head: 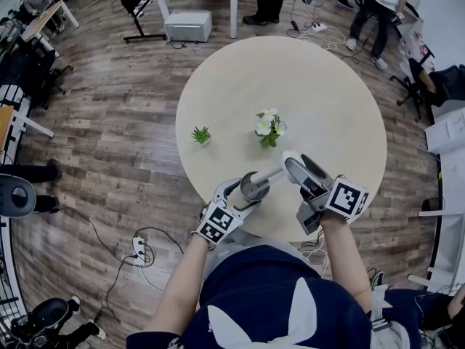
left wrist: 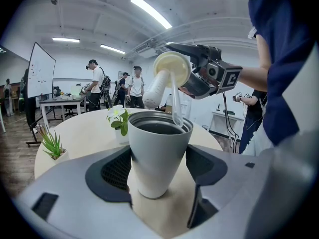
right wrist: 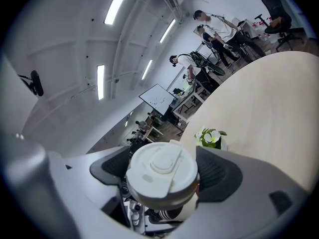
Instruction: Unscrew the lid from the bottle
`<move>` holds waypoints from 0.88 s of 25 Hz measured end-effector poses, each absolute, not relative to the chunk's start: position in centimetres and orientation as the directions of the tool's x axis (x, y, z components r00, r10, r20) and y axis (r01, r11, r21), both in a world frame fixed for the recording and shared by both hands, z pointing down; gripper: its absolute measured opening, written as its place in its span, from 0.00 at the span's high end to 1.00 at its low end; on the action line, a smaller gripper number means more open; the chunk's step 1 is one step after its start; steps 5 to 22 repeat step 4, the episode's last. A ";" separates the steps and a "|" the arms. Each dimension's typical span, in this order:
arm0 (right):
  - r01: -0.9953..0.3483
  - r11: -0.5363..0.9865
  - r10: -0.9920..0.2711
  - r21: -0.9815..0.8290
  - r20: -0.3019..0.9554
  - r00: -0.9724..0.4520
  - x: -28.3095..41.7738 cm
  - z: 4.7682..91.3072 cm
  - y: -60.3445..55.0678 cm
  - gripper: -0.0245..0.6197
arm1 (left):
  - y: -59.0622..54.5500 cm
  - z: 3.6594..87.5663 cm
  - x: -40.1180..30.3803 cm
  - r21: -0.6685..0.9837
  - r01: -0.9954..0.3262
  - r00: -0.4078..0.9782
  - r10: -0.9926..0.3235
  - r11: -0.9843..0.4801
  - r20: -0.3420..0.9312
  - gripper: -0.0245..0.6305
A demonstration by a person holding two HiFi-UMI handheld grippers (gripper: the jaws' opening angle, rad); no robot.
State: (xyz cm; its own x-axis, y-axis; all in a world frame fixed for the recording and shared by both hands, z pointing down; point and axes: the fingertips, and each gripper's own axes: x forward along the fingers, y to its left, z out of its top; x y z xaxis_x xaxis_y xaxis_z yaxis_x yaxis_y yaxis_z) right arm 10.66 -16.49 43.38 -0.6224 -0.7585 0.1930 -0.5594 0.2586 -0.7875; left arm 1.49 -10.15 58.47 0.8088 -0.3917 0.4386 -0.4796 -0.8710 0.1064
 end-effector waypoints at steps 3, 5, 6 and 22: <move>-0.558 0.250 -0.760 -0.792 0.196 -0.619 10.8 43.5 -16.5 0.31 | -10.1 58.5 1.5 0.109 -0.480 0.809 -0.391 -0.871 0.438 0.44; -0.556 0.249 -0.760 -0.793 0.196 -0.620 10.8 43.5 -16.5 0.31 | -10.1 58.5 1.6 0.109 -0.480 0.810 -0.391 -0.871 0.438 0.44; -0.556 0.249 -0.760 -0.793 0.196 -0.620 10.8 43.5 -16.5 0.31 | -10.1 58.5 1.6 0.109 -0.480 0.810 -0.391 -0.871 0.438 0.44; -0.556 0.249 -0.760 -0.793 0.196 -0.620 10.8 43.5 -16.5 0.31 | -10.1 58.5 1.6 0.109 -0.480 0.810 -0.391 -0.871 0.438 0.44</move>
